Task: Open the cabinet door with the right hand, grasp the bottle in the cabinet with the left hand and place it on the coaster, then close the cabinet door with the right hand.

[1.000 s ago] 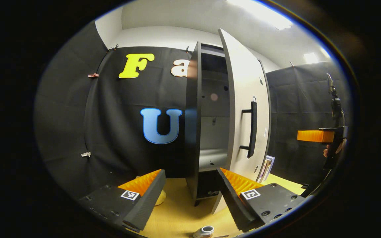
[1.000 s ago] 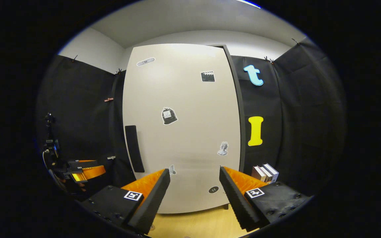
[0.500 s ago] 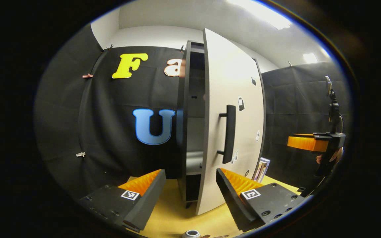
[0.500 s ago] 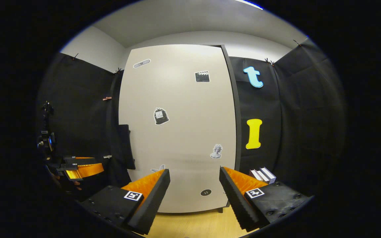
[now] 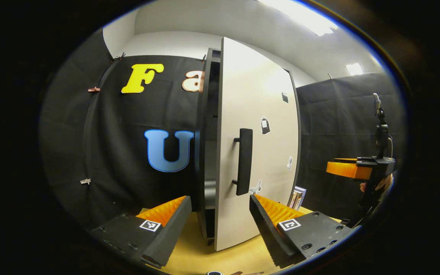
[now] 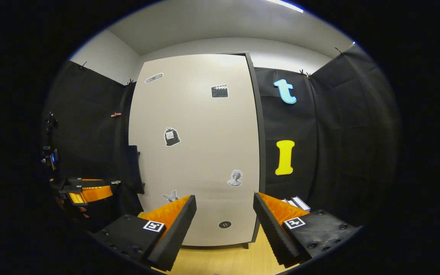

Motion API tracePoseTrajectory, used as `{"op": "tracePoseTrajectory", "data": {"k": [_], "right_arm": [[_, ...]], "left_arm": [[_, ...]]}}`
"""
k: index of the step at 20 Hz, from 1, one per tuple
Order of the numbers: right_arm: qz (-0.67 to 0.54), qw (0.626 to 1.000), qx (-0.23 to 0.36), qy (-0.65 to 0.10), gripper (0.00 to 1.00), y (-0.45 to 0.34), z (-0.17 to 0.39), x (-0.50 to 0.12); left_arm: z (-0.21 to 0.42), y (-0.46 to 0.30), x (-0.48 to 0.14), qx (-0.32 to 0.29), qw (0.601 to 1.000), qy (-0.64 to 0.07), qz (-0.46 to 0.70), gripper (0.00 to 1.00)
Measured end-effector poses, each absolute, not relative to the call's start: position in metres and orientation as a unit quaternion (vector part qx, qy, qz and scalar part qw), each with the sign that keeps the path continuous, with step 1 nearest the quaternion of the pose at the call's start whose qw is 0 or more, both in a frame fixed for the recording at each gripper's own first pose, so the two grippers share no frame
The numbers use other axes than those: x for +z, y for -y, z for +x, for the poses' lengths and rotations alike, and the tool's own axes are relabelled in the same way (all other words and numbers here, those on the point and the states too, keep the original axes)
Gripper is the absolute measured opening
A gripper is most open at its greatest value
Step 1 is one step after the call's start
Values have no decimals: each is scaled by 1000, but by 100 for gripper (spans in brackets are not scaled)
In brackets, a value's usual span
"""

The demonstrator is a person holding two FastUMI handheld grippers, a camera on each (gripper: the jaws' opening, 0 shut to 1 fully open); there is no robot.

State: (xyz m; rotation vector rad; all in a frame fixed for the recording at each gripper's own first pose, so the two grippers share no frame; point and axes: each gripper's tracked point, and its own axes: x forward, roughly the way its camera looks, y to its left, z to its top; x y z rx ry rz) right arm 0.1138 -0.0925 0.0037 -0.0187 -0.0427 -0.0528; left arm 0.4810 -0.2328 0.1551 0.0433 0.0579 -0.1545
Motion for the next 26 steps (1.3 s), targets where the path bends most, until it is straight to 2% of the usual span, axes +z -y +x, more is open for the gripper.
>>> {"op": "tracePoseTrajectory", "data": {"k": [13, 26], "right_arm": [[-25, 997, -67, -7, 98, 105, 95, -11], [-14, 999, -51, -10, 98, 104, 90, -9]], "left_arm": [[501, 255, 150, -93, 995, -24, 18, 96], [497, 268, 146, -98, 995, -30, 12, 96]]}}
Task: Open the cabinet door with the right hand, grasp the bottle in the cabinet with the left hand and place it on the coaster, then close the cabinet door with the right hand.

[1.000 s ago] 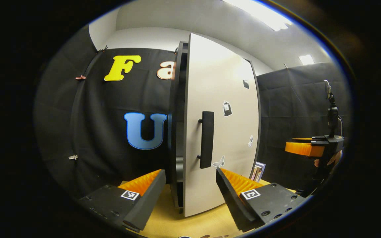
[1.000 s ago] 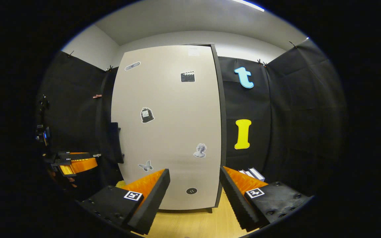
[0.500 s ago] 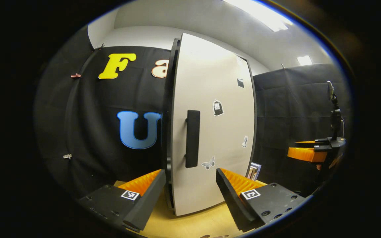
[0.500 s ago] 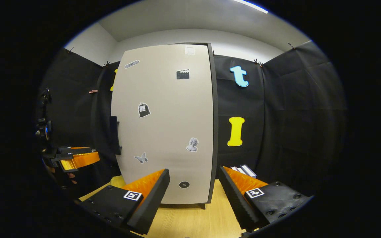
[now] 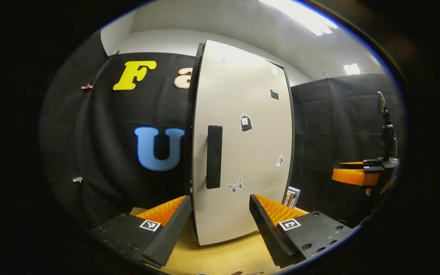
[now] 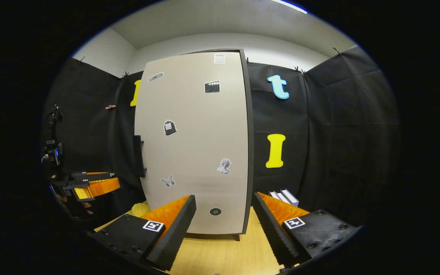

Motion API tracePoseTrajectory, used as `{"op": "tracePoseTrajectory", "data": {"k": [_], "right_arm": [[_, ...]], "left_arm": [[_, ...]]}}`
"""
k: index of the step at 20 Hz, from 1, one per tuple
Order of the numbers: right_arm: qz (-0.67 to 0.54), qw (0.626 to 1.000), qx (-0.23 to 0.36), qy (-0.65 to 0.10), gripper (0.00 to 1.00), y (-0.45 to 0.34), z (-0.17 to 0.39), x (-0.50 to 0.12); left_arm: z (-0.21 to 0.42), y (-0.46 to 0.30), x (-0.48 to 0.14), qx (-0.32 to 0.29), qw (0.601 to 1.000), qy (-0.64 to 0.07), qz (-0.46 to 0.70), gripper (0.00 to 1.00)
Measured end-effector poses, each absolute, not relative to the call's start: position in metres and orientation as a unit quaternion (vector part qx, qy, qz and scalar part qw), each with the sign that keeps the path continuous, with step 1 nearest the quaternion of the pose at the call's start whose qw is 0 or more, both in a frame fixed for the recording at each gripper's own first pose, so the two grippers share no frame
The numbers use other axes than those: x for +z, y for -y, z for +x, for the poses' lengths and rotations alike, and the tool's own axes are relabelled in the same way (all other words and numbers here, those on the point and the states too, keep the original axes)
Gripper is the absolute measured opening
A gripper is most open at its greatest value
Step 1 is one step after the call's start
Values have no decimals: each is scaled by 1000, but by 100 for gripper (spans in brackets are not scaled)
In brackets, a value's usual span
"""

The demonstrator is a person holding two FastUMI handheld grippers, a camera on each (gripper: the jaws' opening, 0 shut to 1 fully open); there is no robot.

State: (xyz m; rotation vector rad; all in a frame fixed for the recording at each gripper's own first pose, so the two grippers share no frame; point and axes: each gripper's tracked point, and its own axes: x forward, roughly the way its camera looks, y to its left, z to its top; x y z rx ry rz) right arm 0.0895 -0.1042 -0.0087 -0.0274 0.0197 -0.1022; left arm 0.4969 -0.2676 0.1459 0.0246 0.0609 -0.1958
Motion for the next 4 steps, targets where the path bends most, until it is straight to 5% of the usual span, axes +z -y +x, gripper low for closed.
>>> {"op": "tracePoseTrajectory", "data": {"k": [4], "right_arm": [[-16, 998, -54, -14, 98, 106, 90, -11]], "left_arm": [[495, 268, 148, -97, 995, -27, 15, 96]]}}
